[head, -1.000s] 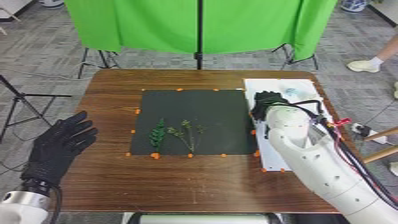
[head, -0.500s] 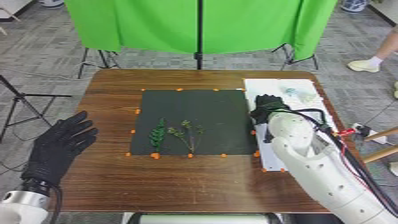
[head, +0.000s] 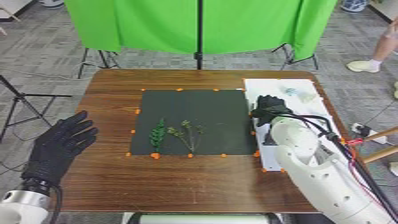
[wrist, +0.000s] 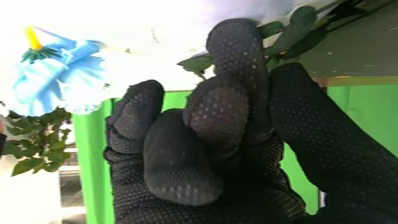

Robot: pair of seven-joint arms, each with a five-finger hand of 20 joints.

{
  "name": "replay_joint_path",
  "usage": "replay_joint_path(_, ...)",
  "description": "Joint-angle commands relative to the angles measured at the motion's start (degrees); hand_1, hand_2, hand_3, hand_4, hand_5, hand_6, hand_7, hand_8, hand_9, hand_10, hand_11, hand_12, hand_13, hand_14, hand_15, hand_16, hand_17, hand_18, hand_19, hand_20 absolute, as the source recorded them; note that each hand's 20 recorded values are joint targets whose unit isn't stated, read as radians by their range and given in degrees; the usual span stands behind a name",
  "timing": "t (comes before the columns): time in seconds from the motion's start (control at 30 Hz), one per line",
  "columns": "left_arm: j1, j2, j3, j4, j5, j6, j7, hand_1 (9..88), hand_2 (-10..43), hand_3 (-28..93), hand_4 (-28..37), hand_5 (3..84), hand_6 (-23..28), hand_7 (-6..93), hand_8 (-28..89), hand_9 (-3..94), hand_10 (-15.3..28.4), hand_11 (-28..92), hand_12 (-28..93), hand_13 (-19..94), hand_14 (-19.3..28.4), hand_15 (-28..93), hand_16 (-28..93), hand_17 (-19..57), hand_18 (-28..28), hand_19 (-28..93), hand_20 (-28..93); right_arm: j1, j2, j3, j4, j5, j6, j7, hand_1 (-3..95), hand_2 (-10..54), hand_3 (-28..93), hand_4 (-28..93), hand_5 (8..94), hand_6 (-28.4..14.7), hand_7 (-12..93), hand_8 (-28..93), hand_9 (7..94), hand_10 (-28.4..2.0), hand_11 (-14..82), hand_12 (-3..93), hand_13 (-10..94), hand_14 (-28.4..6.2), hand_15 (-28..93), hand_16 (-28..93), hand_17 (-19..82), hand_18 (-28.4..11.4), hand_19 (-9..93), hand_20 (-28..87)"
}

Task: Arrange flowers

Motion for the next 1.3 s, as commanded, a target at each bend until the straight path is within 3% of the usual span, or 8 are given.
replay_joint_path(0.03,1.05,-0.37,0.27,0.12,0.16,-0.02,0.03,25.7,0.9,71,-28.3,34.7,4.1,24.6,-13,28.0,12.5,32,14,22,14.6,50,-5,-8.4,20.9,49,7,-1.20,0.36,0.82,0.00,-0.45,1.23,-1.05,36.6,1.7,93,-15,89.6,-12.5,20,9,81.3,-9.0,58.6,35.5,79,-4.7,87,30,31,-17.8,87,38)
replay_joint_path(0.23,2.06,-0.74,0.09,-0.27,0.37,-0.02,0.54,26.2,1.0,70,-28.3,34.8,3.6,24.8,-13,28.0,12.4,32,14,22,14.5,50,-5,-8.3,20.8,49,7,-1.19,-0.09,1.74,-1.68,-1.67,-0.50,-0.23,36.5,1.7,93,-14,89.6,-13.6,18,11,81.6,-9.3,58.4,36.3,79,-4.6,87,30,32,-17.9,87,39)
replay_joint_path(0.33,1.98,-0.73,0.19,-0.25,0.28,-0.04,0.53,26.2,1.0,70,-28.3,34.9,3.7,24.8,-13,28.0,12.4,32,14,22,14.5,50,-5,-8.3,20.8,49,7,-1.04,-0.46,2.00,-2.28,-3.32,-2.88,1.40,38.7,-5.6,91,-24,69.4,-12.6,72,-11,85.9,-8.6,51.9,35.2,81,-4.9,81,34,35,-19.0,82,40)
replay_joint_path(0.43,2.02,-0.86,0.29,-0.31,0.25,0.09,0.56,26.3,1.1,70,-28.3,34.9,3.8,24.7,-13,27.9,12.4,32,14,22,14.5,50,-5,-8.3,20.8,49,7,-0.64,-0.86,2.18,-2.39,-3.53,-5.19,3.16,28.8,-8.1,86,-28,70.1,-5.9,73,-27,86.5,-8.5,51.6,33.6,82,-5.1,80,34,36,-19.7,83,38)
replay_joint_path(0.63,2.19,-0.89,0.27,-0.36,0.28,0.22,0.78,26.2,1.2,71,-28.2,34.9,3.9,24.6,-13,28.0,12.4,32,14,22,14.4,50,-5,-8.3,20.8,49,7,-0.26,-1.36,2.36,-2.59,-3.04,-10.63,4.75,16.8,-9.2,77,-28,69.4,-6.3,72,-28,86.5,-9.0,49.6,33.7,82,-5.4,79,35,36,-20.2,83,37)
replay_joint_path(0.9,2.17,-0.92,0.30,-0.36,0.30,0.24,0.72,26.2,1.2,71,-28.3,35.0,3.9,24.5,-13,28.0,12.5,32,14,22,14.4,50,-5,-8.3,20.8,49,7,-0.38,-2.27,1.73,-2.33,-1.09,-14.85,4.72,14.0,-9.2,72,-28,69.1,-6.6,72,-28,86.5,-9.2,48.6,33.1,81,-5.6,79,34,35,-20.5,84,37)
replay_joint_path(1.17,1.74,-0.85,0.38,-0.17,0.32,0.02,0.46,26.3,1.2,71,-28.3,34.9,3.9,24.5,-13,27.8,12.4,32,14,22,14.4,50,-5,-8.3,20.8,49,7,-1.91,-3.43,0.72,-0.75,0.21,-20.93,5.56,35.1,-9.5,77,-28,68.5,-4.3,73,-28,86.8,-7.2,44.1,30.5,83,-2.1,72,33,36,-18.6,82,34)
replay_joint_path(1.3,1.72,-0.88,0.29,-0.15,0.37,0.05,0.41,26.3,1.2,71,-28.3,34.9,3.8,24.7,-13,27.6,12.3,32,14,22,14.5,50,-5,-8.3,20.8,49,7,-3.17,-3.61,1.07,-0.73,0.19,-20.21,4.67,46.1,-9.5,71,-28,63.8,-4.7,75,0,87.7,-4.2,34.8,40.2,83,-0.8,69,34,37,-17.5,81,34)
